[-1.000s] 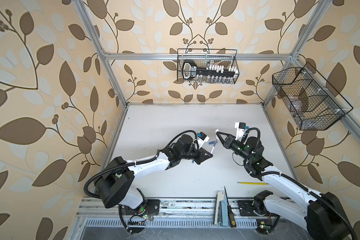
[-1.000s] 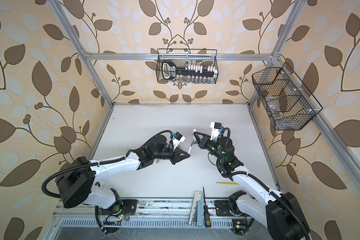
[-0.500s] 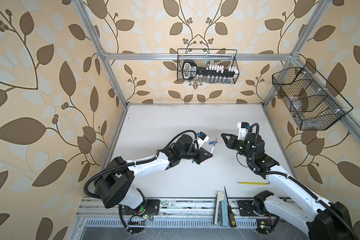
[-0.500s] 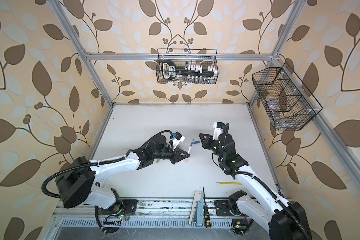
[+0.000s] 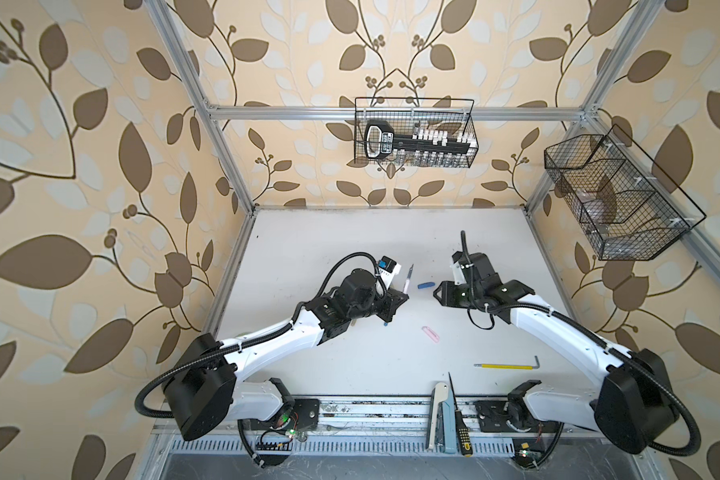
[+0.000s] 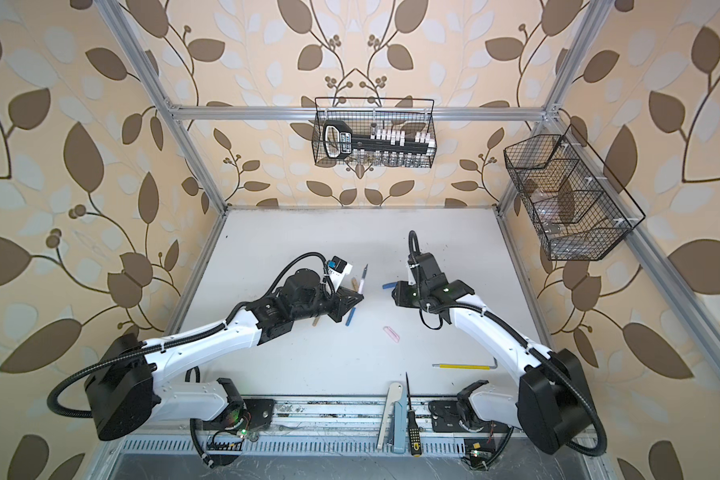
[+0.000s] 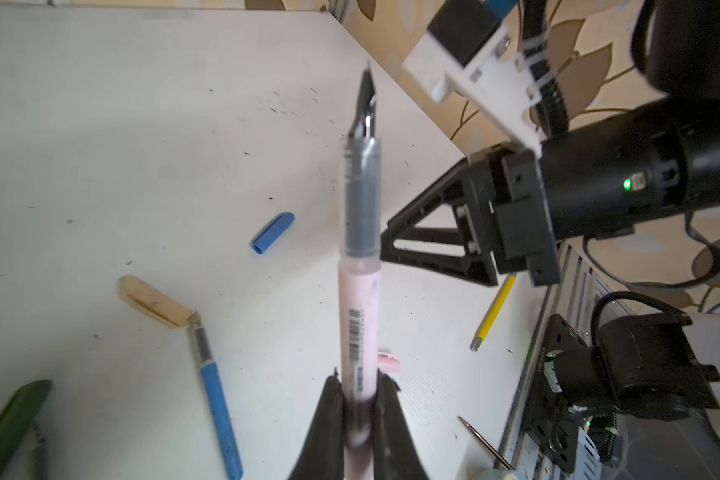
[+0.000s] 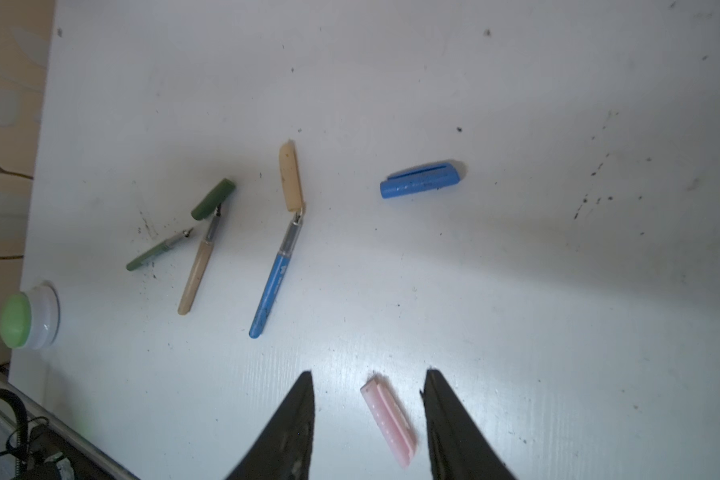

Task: Insert the pens into the pen caps

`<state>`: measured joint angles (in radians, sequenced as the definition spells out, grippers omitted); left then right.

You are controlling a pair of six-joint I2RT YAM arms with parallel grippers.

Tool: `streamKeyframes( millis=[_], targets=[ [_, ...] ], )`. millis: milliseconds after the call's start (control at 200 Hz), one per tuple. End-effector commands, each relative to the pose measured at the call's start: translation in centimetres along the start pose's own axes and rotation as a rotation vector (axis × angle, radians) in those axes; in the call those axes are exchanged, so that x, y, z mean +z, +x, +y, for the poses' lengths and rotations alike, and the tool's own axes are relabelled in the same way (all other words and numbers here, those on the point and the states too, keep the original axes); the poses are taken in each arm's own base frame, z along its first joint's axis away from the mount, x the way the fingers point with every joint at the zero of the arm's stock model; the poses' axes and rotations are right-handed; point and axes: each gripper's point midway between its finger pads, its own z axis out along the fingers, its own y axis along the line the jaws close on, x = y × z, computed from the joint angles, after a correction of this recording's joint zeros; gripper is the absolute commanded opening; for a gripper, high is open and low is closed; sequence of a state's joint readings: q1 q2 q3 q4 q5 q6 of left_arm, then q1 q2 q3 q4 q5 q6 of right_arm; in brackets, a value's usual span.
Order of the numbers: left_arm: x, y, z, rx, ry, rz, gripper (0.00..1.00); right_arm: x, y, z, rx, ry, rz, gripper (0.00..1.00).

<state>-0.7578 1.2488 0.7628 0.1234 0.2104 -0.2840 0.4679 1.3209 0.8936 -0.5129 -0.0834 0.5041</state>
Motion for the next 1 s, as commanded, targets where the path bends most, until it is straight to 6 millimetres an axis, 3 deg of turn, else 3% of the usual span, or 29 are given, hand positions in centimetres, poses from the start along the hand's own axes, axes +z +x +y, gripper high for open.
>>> streamKeyframes(
  millis=[0,240,430,655,995],
  targets=[
    [-1.7,-1.1,2.7,-0.008,-0.089,-0.057,0.0,0.7,3.4,-1.2,-0.066,0.108,0.177,0.48],
    [-2.4,-1.3,3.2,-0.012,-0.08,-0.079,0.0,3.3,7.6,3.0,-0.068,-0.024,0.288,0.53],
    [-2.7,-1.3,3.0,-0.011,-0.068,-0.079,0.0,4.7,10.8,4.7,-0.082,-0.067,0.362,0.57],
    [-2.8,-1.3,2.9,-0.009,-0.067,-0.081,0.0,6.1,13.3,3.2,-0.07,-0.017,0.433,0.6],
    [-2.5,-1.2,3.0,-0.006,-0.066,-0.076,0.0,6.1,13.7,-1.2,-0.03,0.118,0.44,0.63]
  ],
)
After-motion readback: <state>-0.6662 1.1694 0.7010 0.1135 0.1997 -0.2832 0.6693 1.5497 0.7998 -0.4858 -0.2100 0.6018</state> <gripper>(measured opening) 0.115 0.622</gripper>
